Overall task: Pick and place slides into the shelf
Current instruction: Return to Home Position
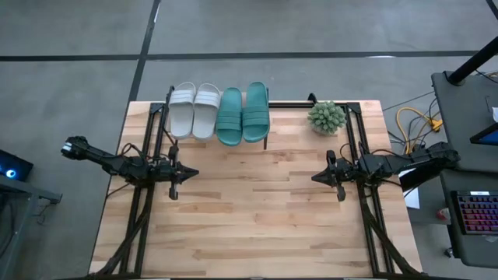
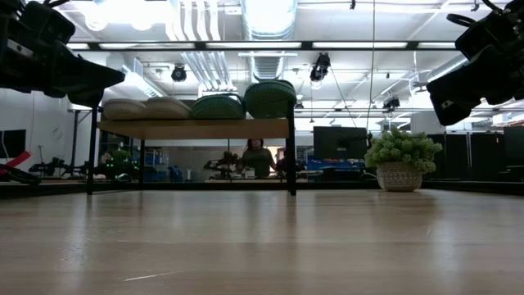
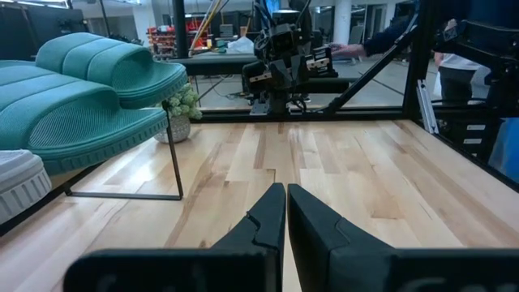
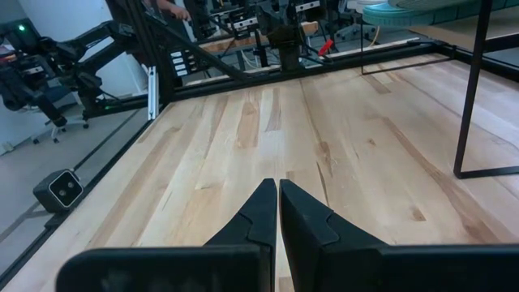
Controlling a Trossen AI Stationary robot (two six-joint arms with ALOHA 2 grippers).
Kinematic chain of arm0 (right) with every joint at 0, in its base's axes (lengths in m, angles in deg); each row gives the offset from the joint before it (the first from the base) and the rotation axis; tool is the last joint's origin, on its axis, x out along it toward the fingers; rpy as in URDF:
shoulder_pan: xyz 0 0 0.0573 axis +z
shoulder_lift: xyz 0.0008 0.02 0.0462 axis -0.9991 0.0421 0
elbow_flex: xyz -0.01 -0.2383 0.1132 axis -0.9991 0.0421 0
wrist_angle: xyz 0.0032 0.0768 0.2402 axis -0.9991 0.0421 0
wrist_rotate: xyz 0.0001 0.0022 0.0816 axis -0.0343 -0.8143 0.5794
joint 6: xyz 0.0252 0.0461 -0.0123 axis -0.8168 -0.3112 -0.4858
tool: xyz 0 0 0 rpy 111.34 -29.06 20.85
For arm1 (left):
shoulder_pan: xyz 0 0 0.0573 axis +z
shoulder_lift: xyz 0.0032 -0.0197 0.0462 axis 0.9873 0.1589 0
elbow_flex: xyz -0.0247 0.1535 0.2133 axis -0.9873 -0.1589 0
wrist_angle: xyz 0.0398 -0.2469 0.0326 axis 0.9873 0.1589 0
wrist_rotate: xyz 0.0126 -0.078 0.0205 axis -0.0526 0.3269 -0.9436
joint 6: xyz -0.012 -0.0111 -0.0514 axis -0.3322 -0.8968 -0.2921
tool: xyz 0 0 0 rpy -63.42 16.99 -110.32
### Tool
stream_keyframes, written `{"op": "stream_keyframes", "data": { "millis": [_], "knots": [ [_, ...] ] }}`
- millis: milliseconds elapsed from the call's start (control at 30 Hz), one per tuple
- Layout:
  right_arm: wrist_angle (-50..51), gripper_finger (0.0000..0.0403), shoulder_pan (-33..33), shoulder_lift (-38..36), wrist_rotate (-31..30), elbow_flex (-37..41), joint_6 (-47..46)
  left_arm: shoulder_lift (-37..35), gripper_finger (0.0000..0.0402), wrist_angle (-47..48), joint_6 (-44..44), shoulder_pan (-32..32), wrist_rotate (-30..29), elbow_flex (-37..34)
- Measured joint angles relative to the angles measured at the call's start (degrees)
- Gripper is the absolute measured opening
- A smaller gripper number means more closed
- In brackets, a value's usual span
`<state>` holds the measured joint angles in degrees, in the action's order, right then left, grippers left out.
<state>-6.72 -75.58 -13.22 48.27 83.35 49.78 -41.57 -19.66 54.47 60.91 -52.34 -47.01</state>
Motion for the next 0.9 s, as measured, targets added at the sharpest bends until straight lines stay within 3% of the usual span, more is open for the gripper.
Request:
{"op": "stream_keyframes", "data": {
  "millis": [900],
  "knots": [
    [0.0,0.0009,0.02,0.0,0.02,0.0,0.0,-0.09,0.0,0.0,0.0,0.0,0.0,0.0]
  ]
}}
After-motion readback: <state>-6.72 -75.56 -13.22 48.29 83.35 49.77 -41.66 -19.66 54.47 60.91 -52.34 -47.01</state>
